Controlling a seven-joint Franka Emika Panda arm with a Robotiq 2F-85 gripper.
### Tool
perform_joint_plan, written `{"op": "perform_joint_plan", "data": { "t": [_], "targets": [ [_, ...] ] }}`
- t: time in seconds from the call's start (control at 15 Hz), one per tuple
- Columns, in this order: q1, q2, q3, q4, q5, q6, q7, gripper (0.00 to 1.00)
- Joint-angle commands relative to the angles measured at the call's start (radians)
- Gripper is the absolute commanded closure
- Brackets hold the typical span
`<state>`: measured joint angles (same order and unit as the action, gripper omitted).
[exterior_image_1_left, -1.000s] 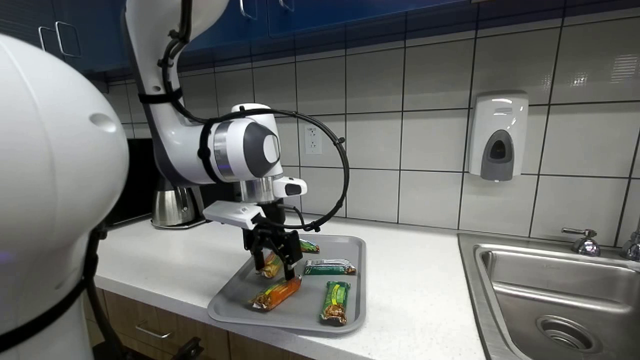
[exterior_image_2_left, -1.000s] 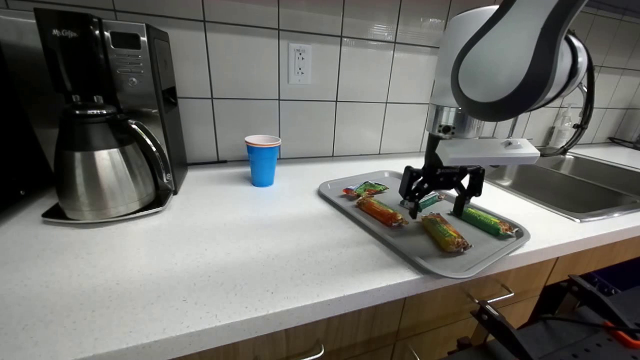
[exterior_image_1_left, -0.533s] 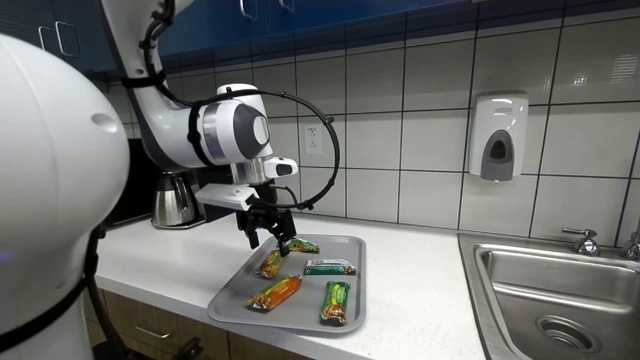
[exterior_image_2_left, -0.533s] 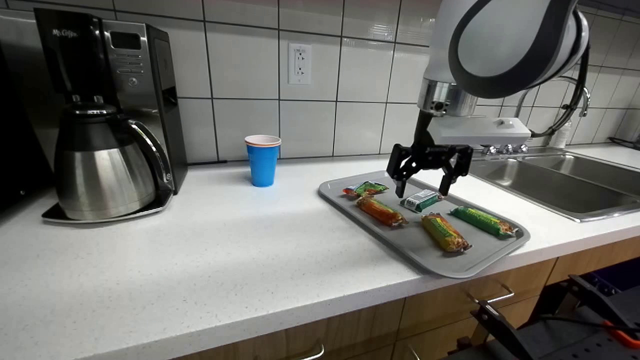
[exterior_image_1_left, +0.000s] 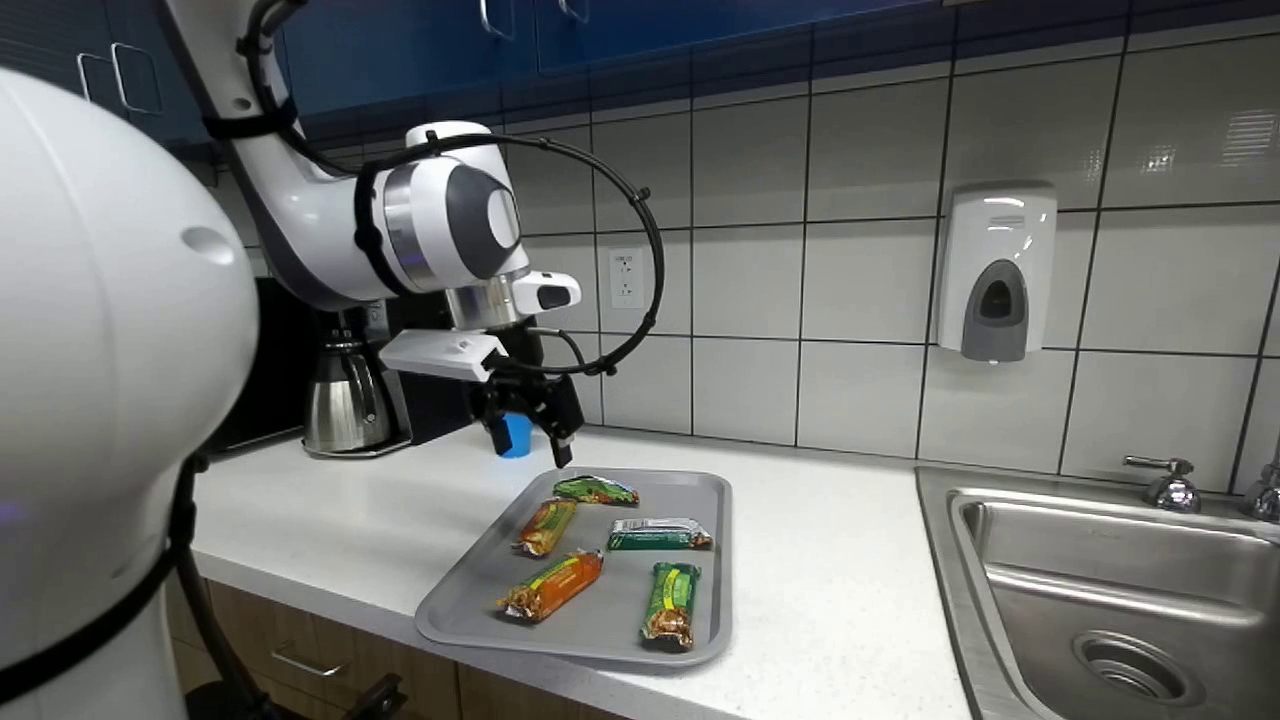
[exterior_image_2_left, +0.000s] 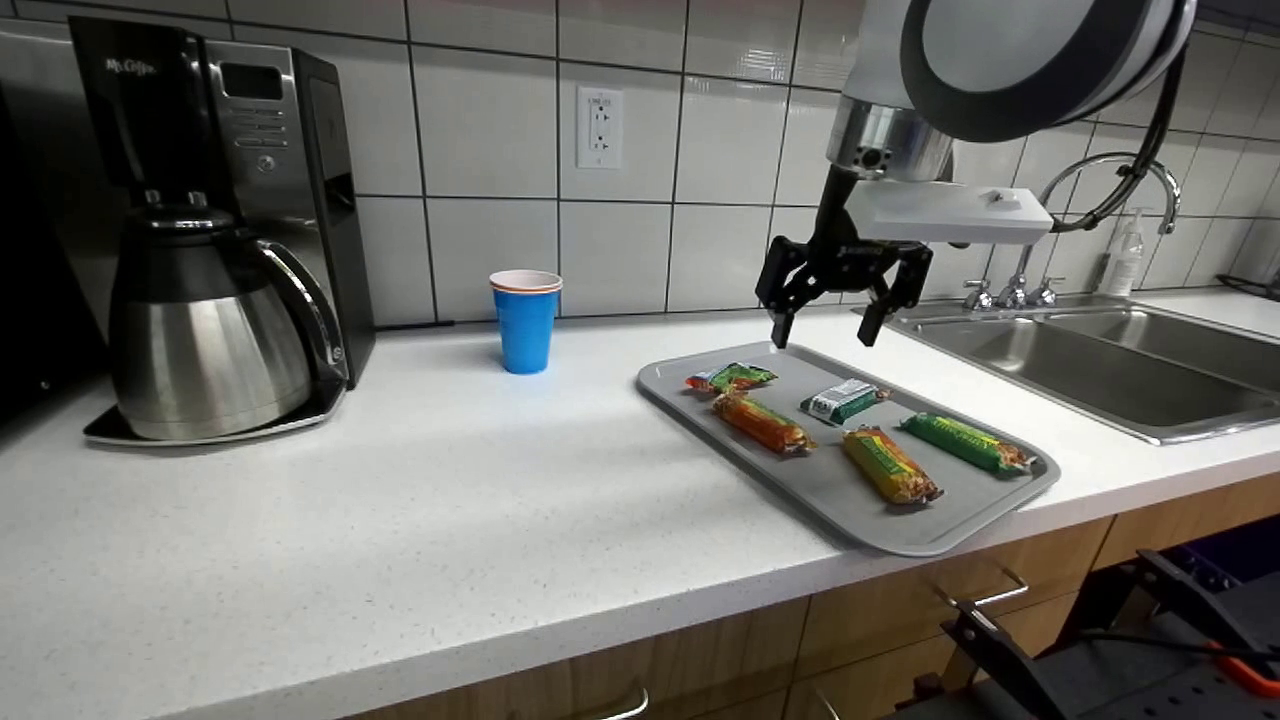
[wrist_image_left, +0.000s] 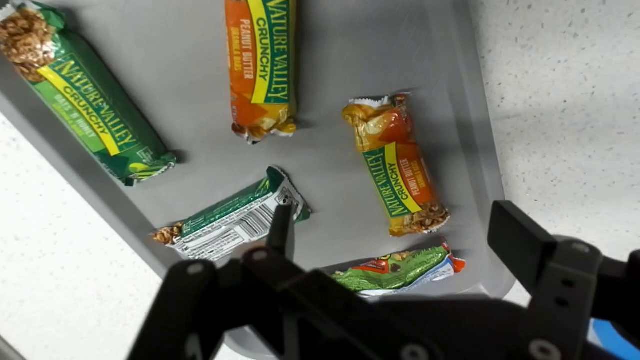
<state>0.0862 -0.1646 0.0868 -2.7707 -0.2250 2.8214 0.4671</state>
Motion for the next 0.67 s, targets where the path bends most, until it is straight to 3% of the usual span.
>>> {"op": "perform_joint_plan", "data": {
  "t": [0.0,0.6],
  "targets": [
    [-0.033,0.000,0.037,-0.001,0.020,-0.001,-0.015,0.00],
    [-0.036,0.007,0.039,-0.001,0.019,-0.001,-0.014,0.00]
  ]
}}
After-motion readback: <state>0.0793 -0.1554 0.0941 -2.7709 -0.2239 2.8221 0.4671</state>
